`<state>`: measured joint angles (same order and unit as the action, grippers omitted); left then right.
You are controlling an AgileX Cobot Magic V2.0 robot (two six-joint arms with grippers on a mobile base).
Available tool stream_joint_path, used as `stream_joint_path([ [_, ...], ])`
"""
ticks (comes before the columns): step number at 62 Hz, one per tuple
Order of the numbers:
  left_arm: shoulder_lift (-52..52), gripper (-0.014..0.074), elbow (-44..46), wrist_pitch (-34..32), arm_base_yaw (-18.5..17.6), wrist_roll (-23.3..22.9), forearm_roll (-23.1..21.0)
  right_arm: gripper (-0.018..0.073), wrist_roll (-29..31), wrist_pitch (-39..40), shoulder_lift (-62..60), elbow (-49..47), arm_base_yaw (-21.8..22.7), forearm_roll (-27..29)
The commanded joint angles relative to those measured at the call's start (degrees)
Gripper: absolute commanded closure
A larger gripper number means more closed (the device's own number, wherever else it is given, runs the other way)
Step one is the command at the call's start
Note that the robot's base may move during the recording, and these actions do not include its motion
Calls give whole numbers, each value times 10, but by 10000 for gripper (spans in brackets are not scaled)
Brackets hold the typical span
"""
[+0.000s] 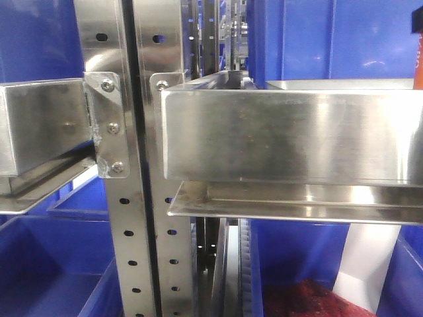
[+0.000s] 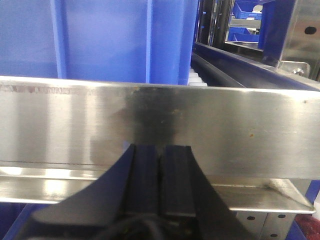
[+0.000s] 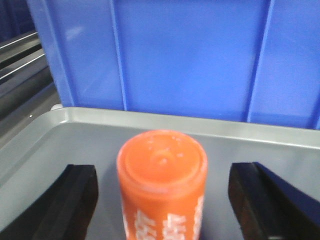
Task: Grab orange capacitor from left shelf to right conveyor
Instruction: 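Close the right gripper around the orange cylinder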
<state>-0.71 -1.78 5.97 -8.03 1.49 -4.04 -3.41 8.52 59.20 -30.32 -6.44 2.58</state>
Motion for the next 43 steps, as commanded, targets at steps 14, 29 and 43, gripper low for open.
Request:
stream_joint_path([
  [14, -7, 723, 3, -48, 1, -1, -2, -69, 0, 122, 67, -21, 4, -6],
  [29, -7, 723, 3, -48, 1, -1, -2, 23, 0, 132, 102, -21, 4, -6],
  [43, -7, 723, 3, -48, 1, -1, -2, 384, 0, 133, 89, -21, 4, -9],
])
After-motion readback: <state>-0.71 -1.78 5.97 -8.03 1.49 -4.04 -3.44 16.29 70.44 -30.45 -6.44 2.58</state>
